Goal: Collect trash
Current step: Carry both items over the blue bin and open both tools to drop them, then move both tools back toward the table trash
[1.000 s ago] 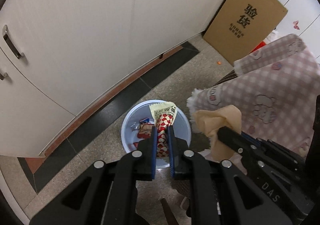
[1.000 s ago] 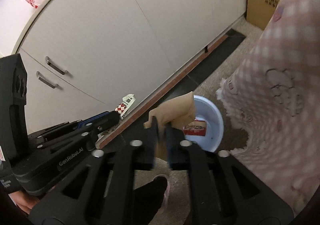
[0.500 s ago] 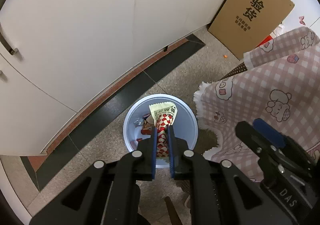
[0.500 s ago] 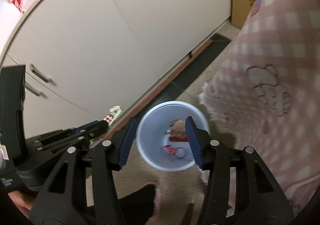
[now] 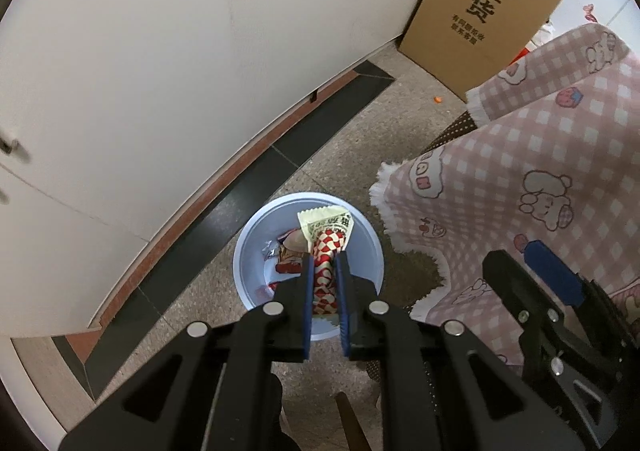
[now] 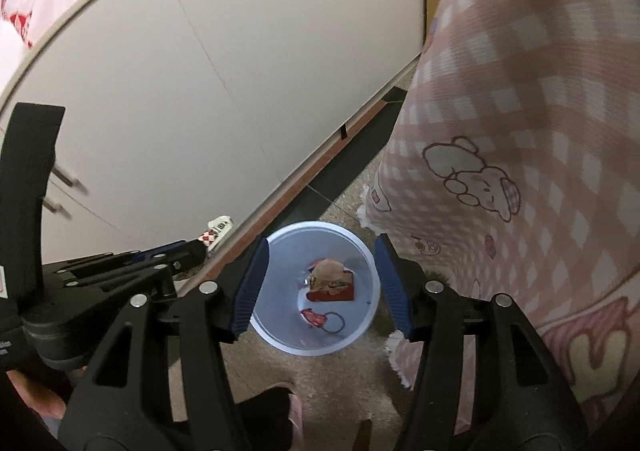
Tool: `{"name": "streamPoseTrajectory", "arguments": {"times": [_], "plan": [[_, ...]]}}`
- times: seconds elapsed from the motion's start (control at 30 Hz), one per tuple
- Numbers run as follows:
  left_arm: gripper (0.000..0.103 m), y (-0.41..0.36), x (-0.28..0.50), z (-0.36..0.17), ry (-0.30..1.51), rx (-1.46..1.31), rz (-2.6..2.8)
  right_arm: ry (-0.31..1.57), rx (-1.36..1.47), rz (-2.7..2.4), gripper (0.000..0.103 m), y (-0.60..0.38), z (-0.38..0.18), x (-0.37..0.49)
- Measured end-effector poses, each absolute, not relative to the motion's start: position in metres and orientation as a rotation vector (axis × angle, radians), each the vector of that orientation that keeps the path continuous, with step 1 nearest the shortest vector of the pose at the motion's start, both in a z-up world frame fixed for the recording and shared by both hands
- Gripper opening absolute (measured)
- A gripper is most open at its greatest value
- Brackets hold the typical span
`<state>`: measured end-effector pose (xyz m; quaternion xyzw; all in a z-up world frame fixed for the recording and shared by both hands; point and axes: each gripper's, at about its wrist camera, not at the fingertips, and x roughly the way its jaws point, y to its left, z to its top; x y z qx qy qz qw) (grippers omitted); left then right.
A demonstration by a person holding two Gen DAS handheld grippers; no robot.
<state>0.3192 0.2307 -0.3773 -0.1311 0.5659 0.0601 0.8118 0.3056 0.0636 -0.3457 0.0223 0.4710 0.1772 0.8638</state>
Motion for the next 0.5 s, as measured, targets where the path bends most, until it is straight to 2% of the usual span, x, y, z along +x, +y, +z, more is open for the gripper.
{"name": "streamPoseTrajectory", "arguments": {"times": [0.03, 0.1, 0.17, 0.23, 0.27, 0.5], "plan": [[0.012, 0.229, 0.32, -0.374, 1.198, -0.274, 0.126, 0.987, 0.049, 0.371, 0.054, 0.063, -0.345, 0.306], [0.021, 0.228, 0.321, -0.368, 1.188, -0.264, 0.125, 0.98, 0.059, 0.372, 0.054, 0.062, -0.341, 0.306], [0.045, 0.228, 0.32, -0.361, 1.171, -0.248, 0.127, 0.98, 0.069, 0.374, 0.054, 0.061, -0.338, 0.305], [0.06, 0.229, 0.315, -0.353, 1.142, -0.232, 0.153, 0.978, 0.079, 0.375, 0.055, 0.059, -0.335, 0.303], [0.064, 0.23, 0.312, -0.347, 1.128, -0.221, 0.173, 0.979, 0.085, 0.378, 0.055, 0.058, -0.333, 0.302], [0.068, 0.229, 0.287, -0.311, 1.06, -0.164, 0.235, 0.97, 0.125, 0.418, 0.056, 0.059, -0.307, 0.287]]}}
